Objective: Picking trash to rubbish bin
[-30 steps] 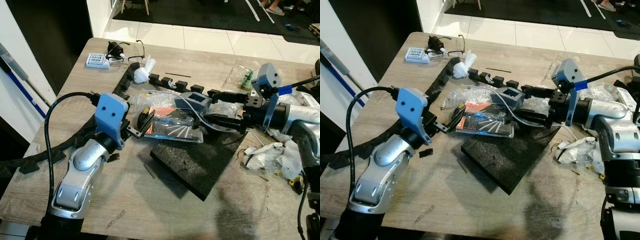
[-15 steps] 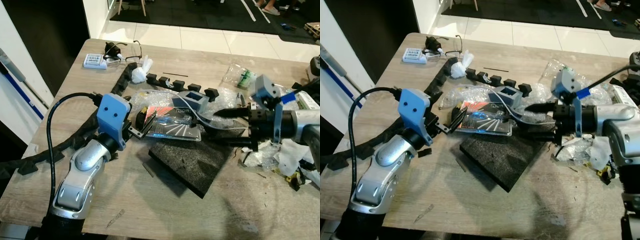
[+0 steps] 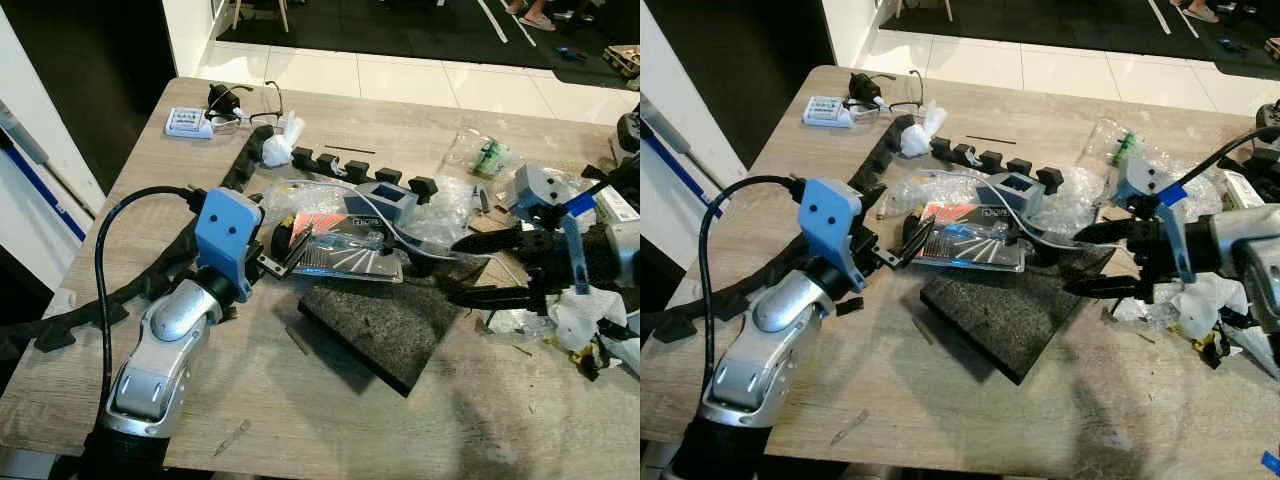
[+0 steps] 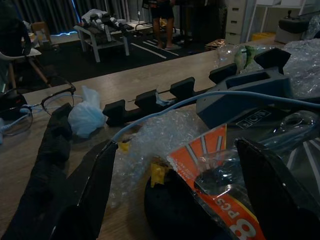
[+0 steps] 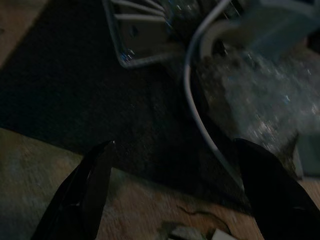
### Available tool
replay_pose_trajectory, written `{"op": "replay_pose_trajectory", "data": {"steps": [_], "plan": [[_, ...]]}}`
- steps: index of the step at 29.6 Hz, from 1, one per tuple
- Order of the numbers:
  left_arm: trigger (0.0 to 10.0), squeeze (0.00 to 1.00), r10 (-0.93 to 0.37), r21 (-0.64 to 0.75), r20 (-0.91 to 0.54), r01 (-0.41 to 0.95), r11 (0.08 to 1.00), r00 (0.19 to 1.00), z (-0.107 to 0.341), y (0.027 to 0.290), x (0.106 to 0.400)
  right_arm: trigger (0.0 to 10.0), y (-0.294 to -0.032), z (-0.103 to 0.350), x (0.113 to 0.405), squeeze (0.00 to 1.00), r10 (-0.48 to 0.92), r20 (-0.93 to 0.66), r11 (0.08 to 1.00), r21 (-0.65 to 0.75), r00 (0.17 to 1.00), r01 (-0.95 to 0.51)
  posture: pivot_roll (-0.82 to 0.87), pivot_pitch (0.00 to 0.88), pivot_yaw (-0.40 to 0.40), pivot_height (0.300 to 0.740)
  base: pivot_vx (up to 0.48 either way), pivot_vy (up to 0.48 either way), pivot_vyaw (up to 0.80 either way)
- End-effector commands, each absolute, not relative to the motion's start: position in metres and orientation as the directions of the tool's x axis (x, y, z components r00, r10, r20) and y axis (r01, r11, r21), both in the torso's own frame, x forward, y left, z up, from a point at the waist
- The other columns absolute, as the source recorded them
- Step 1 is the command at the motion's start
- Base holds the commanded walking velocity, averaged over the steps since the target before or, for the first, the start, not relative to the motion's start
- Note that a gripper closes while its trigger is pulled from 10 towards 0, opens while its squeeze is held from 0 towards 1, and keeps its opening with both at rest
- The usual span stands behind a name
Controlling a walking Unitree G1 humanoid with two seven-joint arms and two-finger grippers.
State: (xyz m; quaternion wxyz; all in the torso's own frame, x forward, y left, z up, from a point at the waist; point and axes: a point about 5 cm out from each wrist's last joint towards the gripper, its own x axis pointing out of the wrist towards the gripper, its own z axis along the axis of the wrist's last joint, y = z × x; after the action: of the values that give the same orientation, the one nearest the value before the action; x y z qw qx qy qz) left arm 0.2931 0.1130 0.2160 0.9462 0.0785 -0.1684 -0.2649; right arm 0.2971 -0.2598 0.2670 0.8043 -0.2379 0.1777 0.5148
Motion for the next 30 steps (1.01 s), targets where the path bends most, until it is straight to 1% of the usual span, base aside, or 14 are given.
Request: {"op": "replay_pose_trajectory", "data": {"steps": [1,4,5,9,17,24,27,30], "plan": [[10.0,0.0,-0.54,0.229,0.266,0.491,0.84,0.799,0.212,0.108,0.293,10.0,-0.263,0.265,0.296,0.0,0.731,-0.551,0.355,-0.197,0.403,-0.914,-0.01,0.187,-0.025,0.74,0.0,0.0,0.0],[10.0,0.0,-0.538,0.229,0.268,0.49,0.841,0.799,0.212,0.108,0.293,10.0,-0.266,0.262,0.295,0.0,0.716,-0.575,0.358,-0.185,0.396,-0.915,-0.01,0.186,-0.027,0.74,0.0,0.0,0.0],[10.0,0.0,-0.537,0.231,0.269,0.488,0.842,0.8,0.212,0.108,0.293,10.0,-0.267,0.262,0.296,0.0,0.699,-0.585,0.36,-0.211,0.412,-0.909,-0.01,0.186,-0.027,0.74,0.0,0.0,0.0],[10.0,0.0,-0.535,0.232,0.27,0.486,0.843,0.8,0.212,0.108,0.294,10.0,-0.268,0.262,0.297,0.0,0.69,-0.585,0.362,-0.231,0.426,-0.903,-0.01,0.186,-0.026,0.74,0.0,0.0,0.0],[10.0,0.0,-0.524,0.231,0.284,0.473,0.85,0.803,0.214,0.11,0.295,10.0,-0.273,0.27,0.305,0.0,0.672,-0.539,0.399,-0.315,0.508,-0.861,-0.01,0.186,-0.03,0.74,0.0,0.0,0.0],[10.0,0.0,-0.523,0.228,0.287,0.473,0.851,0.803,0.214,0.109,0.295,10.0,-0.278,0.27,0.306,0.0,0.653,-0.543,0.413,-0.329,0.528,-0.849,-0.01,0.186,-0.03,0.74,0.0,0.0,0.0],[10.0,0.0,-0.525,0.229,0.286,0.475,0.85,0.801,0.214,0.109,0.295,10.0,-0.279,0.262,0.305,0.0,0.663,-0.551,0.415,-0.293,0.507,-0.861,-0.01,0.186,-0.03,0.74,0.0,0.0,0.0],[10.0,0.0,-0.525,0.229,0.288,0.475,0.85,0.801,0.214,0.108,0.295,10.0,-0.28,0.255,0.306,0.0,0.666,-0.549,0.42,-0.284,0.505,-0.862,-0.01,0.189,-0.029,0.74,0.0,0.0,0.0]]}}
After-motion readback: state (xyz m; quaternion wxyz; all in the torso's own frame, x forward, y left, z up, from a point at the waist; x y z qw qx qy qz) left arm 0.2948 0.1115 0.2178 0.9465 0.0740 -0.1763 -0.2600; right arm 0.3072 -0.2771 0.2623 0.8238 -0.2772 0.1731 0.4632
